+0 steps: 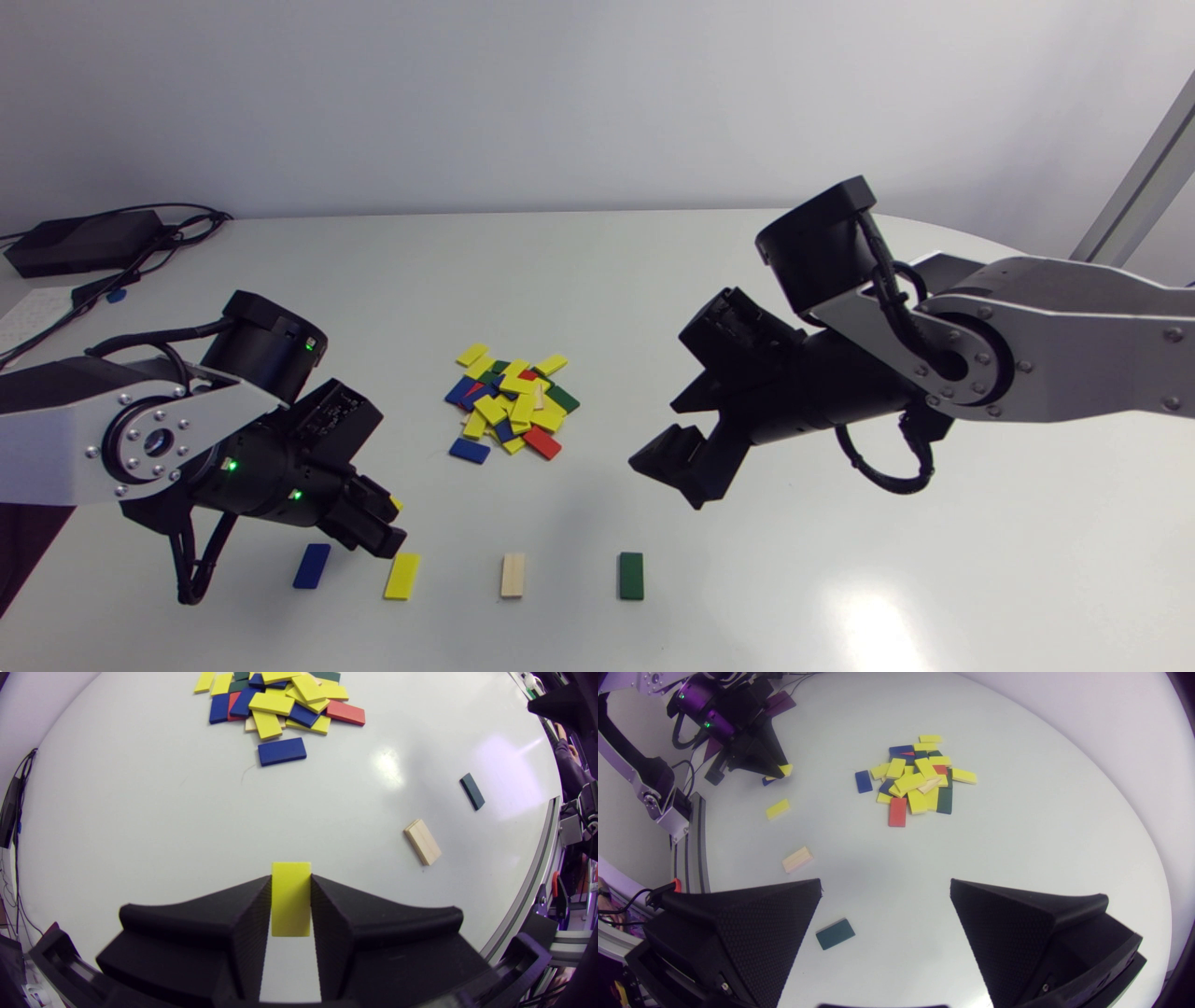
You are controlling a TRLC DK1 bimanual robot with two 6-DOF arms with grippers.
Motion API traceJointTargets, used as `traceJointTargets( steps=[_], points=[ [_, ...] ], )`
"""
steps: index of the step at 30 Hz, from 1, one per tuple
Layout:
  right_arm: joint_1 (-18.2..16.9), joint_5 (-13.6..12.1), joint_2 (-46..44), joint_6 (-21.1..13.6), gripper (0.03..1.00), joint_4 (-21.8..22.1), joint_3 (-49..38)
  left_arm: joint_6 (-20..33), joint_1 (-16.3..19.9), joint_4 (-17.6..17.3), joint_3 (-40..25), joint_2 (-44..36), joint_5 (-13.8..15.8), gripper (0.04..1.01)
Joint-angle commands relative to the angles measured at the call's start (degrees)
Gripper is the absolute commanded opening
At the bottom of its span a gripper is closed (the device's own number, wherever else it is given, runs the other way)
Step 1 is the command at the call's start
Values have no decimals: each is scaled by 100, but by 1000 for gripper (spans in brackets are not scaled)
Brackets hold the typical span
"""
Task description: Take domino bricks one by one from the mixed stack on the table and place each onto the existing stack of the same color.
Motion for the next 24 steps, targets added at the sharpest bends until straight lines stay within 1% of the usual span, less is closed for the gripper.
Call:
traceJointTargets(
  steps=[1, 6, 10, 12, 16, 20, 24],
  points=[
    [39, 6, -88, -81, 970, 15, -150, -218, -92, 10, -131, -65, -14, 41],
    [39, 6, -88, -89, 970, 15, -194, -209, -206, 10, -210, -65, 21, 41],
    [48, 6, -97, -81, 969, 15, -176, -95, -188, 45, -298, -82, 30, 41],
    [57, 15, -88, -81, 969, 15, -176, -148, -145, 71, -324, -118, 30, 41],
    [101, 15, -44, -72, 969, 24, -176, -130, -153, 247, -491, -223, 30, 41],
    [101, 15, -18, -72, 969, 24, -185, -121, -215, 519, -676, -276, 30, 41],
    [92, 15, -18, -72, 969, 24, -194, -121, -312, 616, -737, -267, 30, 41]
  ],
)
